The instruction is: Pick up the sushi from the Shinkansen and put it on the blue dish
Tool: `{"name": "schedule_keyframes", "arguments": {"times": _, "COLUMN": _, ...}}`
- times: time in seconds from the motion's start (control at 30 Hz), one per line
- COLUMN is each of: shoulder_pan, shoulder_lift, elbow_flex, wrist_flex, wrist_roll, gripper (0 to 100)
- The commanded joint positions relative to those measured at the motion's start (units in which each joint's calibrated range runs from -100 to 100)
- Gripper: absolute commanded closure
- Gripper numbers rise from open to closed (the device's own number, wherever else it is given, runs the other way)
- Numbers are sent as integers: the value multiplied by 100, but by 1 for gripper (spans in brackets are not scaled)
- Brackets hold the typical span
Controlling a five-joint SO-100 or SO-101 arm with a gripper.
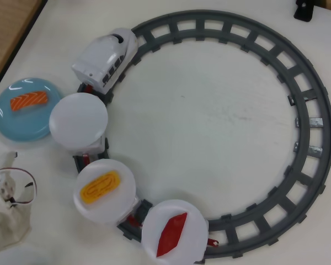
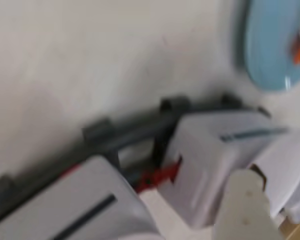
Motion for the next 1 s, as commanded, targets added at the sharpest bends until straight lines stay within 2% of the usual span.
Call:
{"name": "schedule_keyframes", "arguments": {"times": 0.0, "shoulder_pan": -332, "shoulder_lift": -484, "elbow_flex": 333, "wrist_flex": -18, "wrist_roll": -126, "gripper": 75}}
{"name": "schedule_keyframes", "arguments": {"times": 0.2, "shoulder_pan": -965, "shoulder_lift": -865, "elbow_flex": 1180, "wrist_flex": -799, "wrist_roll": -126, "gripper": 75}}
{"name": "schedule_keyframes", "arguments": {"times": 0.3, "shoulder_pan": -1150, "shoulder_lift": -973, "elbow_flex": 1586, "wrist_flex": -1079, "wrist_roll": -304, "gripper": 75}}
{"name": "schedule_keyframes", "arguments": {"times": 0.67, "shoulder_pan": -1089, "shoulder_lift": -1910, "elbow_flex": 1559, "wrist_flex": -646, "wrist_roll": -304, "gripper": 75}}
{"name": "schedule_keyframes", "arguments": {"times": 0.97, "shoulder_pan": -1159, "shoulder_lift": -1960, "elbow_flex": 1559, "wrist_flex": -638, "wrist_roll": -315, "gripper": 75}}
